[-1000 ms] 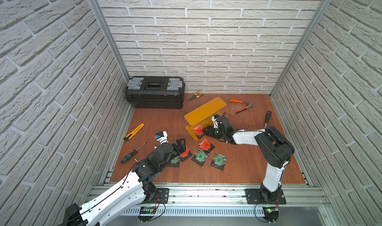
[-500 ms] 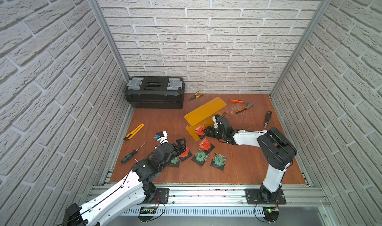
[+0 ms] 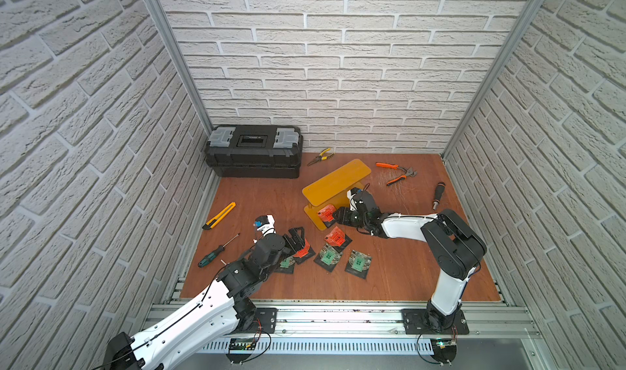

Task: Place the tea bags on the shelf by color
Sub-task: Place the tea bag on the shelf.

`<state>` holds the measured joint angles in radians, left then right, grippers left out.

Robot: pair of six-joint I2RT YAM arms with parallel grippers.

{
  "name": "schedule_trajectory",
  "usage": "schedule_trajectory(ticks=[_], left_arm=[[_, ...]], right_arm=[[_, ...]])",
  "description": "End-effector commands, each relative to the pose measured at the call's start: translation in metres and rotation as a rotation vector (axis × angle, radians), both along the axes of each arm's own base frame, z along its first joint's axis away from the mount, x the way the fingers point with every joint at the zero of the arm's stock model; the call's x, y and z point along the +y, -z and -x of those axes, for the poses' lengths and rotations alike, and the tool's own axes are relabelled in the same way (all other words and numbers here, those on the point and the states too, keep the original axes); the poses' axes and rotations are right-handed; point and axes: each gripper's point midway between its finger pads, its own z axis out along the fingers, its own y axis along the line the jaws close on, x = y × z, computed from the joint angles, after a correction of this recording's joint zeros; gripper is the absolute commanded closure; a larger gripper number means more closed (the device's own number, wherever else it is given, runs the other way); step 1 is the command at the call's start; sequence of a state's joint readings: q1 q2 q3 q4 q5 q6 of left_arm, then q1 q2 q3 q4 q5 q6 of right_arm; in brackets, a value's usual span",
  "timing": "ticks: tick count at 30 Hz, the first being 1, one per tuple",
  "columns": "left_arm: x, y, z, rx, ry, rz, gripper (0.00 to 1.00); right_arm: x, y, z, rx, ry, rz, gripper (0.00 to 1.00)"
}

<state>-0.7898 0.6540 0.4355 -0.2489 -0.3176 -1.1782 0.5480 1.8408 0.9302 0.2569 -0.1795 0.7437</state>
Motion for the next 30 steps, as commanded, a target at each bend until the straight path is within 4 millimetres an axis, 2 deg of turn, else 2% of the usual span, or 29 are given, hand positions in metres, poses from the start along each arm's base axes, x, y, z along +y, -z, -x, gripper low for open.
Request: schedule_trajectory(ticks=[1,9,30], left_arm=[[0.004,0.004,-0.001,-0.001,-0.015,-0.007,0.02],[0.006,0.004,0.000,-0.003,-0.018,-0.006,0.01],[0.005,0.003,0.000,-0.005,-0.016,-0.003,0.02]], right_arm=[[0.013,-0.014,0.000,-0.051,-0.025,-0.031,0.48],[0.019,-0.017,0.003,-0.076,-0.049,0.009,0.48],[-0.010,-0.039,0.007,-0.164,0.026,0.108,0.46]])
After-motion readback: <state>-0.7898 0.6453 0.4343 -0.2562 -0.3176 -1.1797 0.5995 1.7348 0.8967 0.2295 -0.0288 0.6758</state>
